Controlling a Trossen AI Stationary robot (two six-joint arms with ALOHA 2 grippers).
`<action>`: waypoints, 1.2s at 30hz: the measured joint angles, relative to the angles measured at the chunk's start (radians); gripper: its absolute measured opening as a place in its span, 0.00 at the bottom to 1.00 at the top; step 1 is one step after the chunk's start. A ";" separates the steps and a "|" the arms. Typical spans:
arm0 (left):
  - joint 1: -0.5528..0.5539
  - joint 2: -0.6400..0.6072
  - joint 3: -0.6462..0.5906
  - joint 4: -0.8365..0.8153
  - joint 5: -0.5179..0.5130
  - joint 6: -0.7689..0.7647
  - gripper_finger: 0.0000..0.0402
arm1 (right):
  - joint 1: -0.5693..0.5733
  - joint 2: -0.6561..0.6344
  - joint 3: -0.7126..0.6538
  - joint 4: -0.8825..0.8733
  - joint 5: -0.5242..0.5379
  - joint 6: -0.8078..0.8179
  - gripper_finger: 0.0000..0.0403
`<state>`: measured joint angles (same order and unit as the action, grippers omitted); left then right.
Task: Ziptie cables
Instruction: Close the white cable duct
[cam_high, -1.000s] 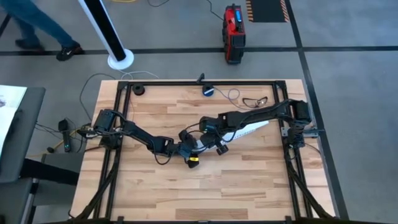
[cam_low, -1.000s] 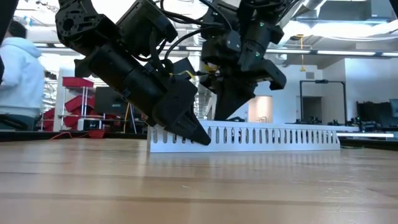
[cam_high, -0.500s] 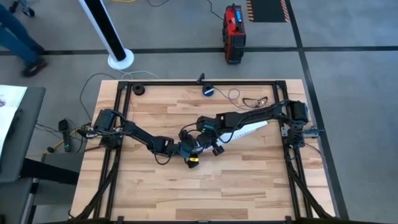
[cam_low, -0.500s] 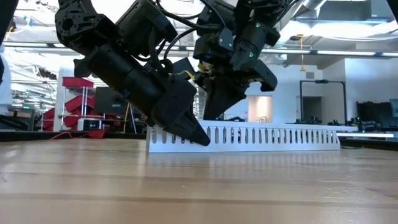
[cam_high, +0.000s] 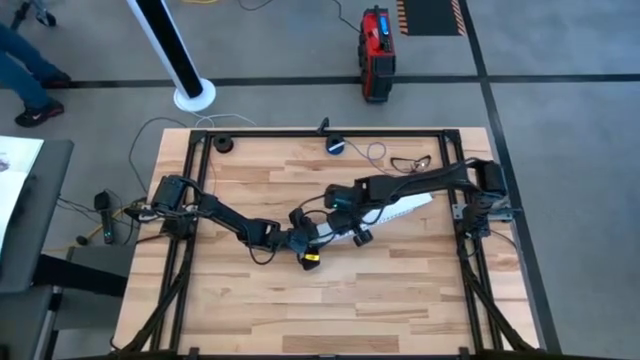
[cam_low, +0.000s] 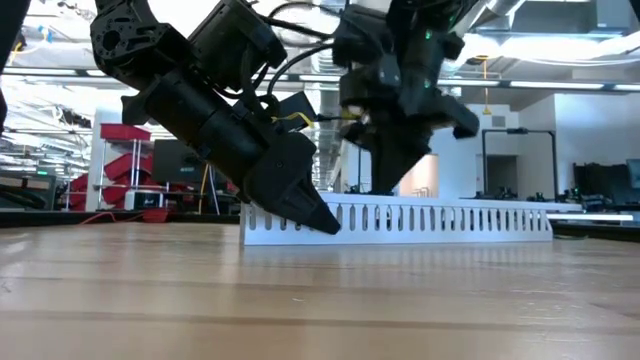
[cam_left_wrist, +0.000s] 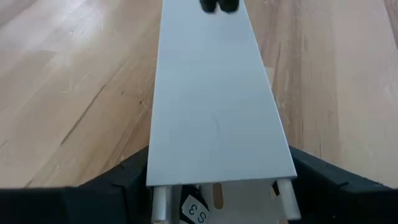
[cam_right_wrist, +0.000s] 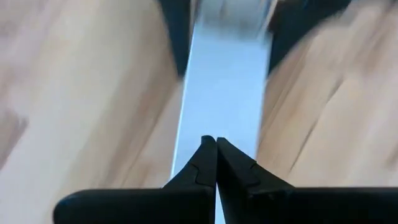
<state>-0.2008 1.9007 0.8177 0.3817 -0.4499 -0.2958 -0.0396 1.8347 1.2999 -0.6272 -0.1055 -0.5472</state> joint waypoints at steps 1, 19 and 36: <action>0.000 0.000 0.000 0.000 0.000 0.000 0.64 | -0.006 0.012 -0.003 -0.027 0.000 -0.003 0.00; 0.000 -0.001 -0.002 -0.005 -0.005 0.000 0.64 | -0.008 0.132 -0.008 0.250 -0.142 0.033 0.00; 0.002 -0.001 0.000 0.006 -0.007 0.089 0.64 | -0.017 0.041 -0.009 0.097 -0.028 0.036 0.00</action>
<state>-0.1986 1.8996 0.8181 0.3878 -0.4572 -0.2067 -0.0567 1.8757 1.2912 -0.5298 -0.1331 -0.5108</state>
